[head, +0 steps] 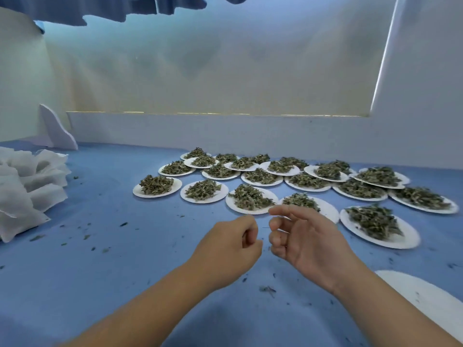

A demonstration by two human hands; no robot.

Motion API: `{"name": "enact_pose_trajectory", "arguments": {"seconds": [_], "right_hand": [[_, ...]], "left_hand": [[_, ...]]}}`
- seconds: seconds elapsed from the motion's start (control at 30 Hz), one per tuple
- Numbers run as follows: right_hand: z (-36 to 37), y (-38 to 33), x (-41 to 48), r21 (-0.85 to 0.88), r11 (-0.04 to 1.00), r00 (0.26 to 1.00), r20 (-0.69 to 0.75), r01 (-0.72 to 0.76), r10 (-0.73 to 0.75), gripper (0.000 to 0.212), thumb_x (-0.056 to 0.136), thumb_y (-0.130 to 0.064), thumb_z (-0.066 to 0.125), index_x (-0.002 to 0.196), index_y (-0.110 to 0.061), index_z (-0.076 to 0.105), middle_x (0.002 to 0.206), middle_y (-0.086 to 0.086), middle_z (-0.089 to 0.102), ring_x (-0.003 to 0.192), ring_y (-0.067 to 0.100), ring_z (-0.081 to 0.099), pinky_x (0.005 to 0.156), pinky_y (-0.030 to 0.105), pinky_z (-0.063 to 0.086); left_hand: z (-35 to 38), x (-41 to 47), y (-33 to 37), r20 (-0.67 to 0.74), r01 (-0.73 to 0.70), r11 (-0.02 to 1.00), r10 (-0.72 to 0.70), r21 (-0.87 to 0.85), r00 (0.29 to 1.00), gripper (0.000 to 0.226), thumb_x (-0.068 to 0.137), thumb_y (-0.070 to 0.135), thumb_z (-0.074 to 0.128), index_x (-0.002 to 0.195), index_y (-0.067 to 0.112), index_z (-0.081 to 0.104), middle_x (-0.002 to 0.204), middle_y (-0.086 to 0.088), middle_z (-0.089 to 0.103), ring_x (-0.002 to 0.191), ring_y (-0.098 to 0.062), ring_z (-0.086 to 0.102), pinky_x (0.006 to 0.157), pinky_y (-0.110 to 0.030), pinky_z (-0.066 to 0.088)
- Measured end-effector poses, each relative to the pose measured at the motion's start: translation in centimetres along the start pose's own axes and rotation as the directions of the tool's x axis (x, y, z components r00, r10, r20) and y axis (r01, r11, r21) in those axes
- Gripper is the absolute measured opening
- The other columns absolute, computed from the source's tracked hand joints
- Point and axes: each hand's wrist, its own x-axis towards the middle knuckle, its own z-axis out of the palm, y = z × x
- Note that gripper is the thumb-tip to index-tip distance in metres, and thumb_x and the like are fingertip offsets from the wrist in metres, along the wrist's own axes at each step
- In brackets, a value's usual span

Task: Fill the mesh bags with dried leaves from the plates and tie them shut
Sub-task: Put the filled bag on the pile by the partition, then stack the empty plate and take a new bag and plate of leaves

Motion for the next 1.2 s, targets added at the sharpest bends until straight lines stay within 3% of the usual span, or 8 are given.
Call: {"name": "enact_pose_trajectory", "arguments": {"seconds": [0.2,0.33,0.53,0.6,0.73,0.93,1.1,1.2], "right_hand": [[-6.3,-4.7,-6.9,-0.218,0.976,0.952,-0.302,-0.023,-0.045,0.017,0.088,-0.023,0.057,0.092,-0.009,0.067,0.074,0.006,0.059,0.058,0.019,0.054,0.054,0.028,0.042],[-10.1,-7.2,-11.2,-0.380,0.898,0.826,-0.563,-0.222,-0.034,0.014,0.087,-0.019,0.062,0.089,-0.007,0.069,0.074,0.006,0.063,0.053,0.016,0.053,0.051,0.027,0.040],[-15.0,-8.1,-15.6,-0.728,0.342,0.701,-0.677,-0.594,-0.224,0.005,0.088,-0.031,0.059,0.087,-0.029,0.063,0.084,-0.012,0.063,0.067,0.002,0.057,0.056,0.019,0.038],[-15.7,-7.8,-16.2,-0.729,0.218,0.698,-0.685,-0.649,-0.211,0.005,0.087,-0.035,0.059,0.088,-0.030,0.060,0.089,-0.020,0.058,0.075,-0.004,0.053,0.059,0.021,0.039],[-16.3,-6.9,-16.5,-0.711,0.077,0.679,-0.694,-0.699,-0.241,0.018,0.085,-0.030,0.056,0.095,-0.019,0.066,0.095,-0.003,0.066,0.090,0.012,0.062,0.075,0.030,0.052],[-17.7,-8.1,-17.1,-0.715,0.197,0.677,-0.699,-0.671,-0.231,0.006,0.084,-0.027,0.063,0.086,-0.022,0.065,0.086,-0.008,0.063,0.076,0.008,0.059,0.060,0.022,0.045],[-20.3,-11.1,-18.6,-0.543,0.620,0.600,-0.788,-0.567,-0.141,0.005,0.087,-0.014,0.064,0.086,-0.008,0.064,0.070,0.008,0.059,0.056,0.020,0.049,0.048,0.024,0.040],[-22.0,-12.8,-19.4,-0.420,0.794,0.590,-0.801,-0.440,-0.098,0.005,0.090,-0.004,0.060,0.086,-0.004,0.063,0.069,0.011,0.059,0.053,0.019,0.052,0.044,0.024,0.043]], "left_hand": [[6.9,2.5,6.5,0.167,-0.108,0.992,0.118,-0.067,0.979,0.011,0.090,0.037,0.054,0.086,0.041,0.045,0.070,0.016,0.058,0.059,-0.005,0.053,0.058,-0.034,0.048],[10.4,3.1,9.1,0.278,-0.083,0.996,0.069,0.041,0.958,0.011,0.094,0.045,0.046,0.105,0.046,0.043,0.062,0.011,0.058,0.055,-0.005,0.054,0.050,-0.028,0.045],[12.9,2.6,10.4,0.213,-0.121,0.907,0.036,0.403,0.976,0.036,0.096,0.054,0.033,0.128,0.038,0.028,0.067,0.007,0.053,0.061,-0.006,0.054,0.051,-0.026,0.041],[13.4,2.4,10.8,0.244,-0.093,0.915,-0.006,0.392,0.970,0.040,0.095,0.054,0.034,0.131,0.038,0.026,0.071,0.008,0.054,0.066,-0.007,0.054,0.052,-0.026,0.042],[14.3,2.3,11.5,0.226,-0.046,0.919,-0.047,0.391,0.973,0.042,0.094,0.050,0.035,0.133,0.040,0.023,0.074,0.009,0.056,0.067,-0.006,0.054,0.053,-0.025,0.043],[15.2,3.4,13.0,0.241,0.097,0.971,-0.150,0.220,0.959,0.040,0.092,0.040,0.046,0.129,0.042,0.030,0.069,0.009,0.057,0.067,-0.004,0.055,0.052,-0.025,0.039],[17.6,6.5,15.1,0.218,0.245,0.963,-0.217,-0.110,0.951,0.028,0.089,0.036,0.054,0.115,0.042,0.043,0.055,0.010,0.055,0.049,-0.006,0.052,0.052,-0.026,0.039],[19.4,9.7,17.0,0.175,0.319,0.895,-0.276,-0.313,0.945,0.025,0.089,0.030,0.056,0.112,0.037,0.047,0.076,0.011,0.060,0.041,-0.004,0.048,0.045,-0.021,0.036]]}}
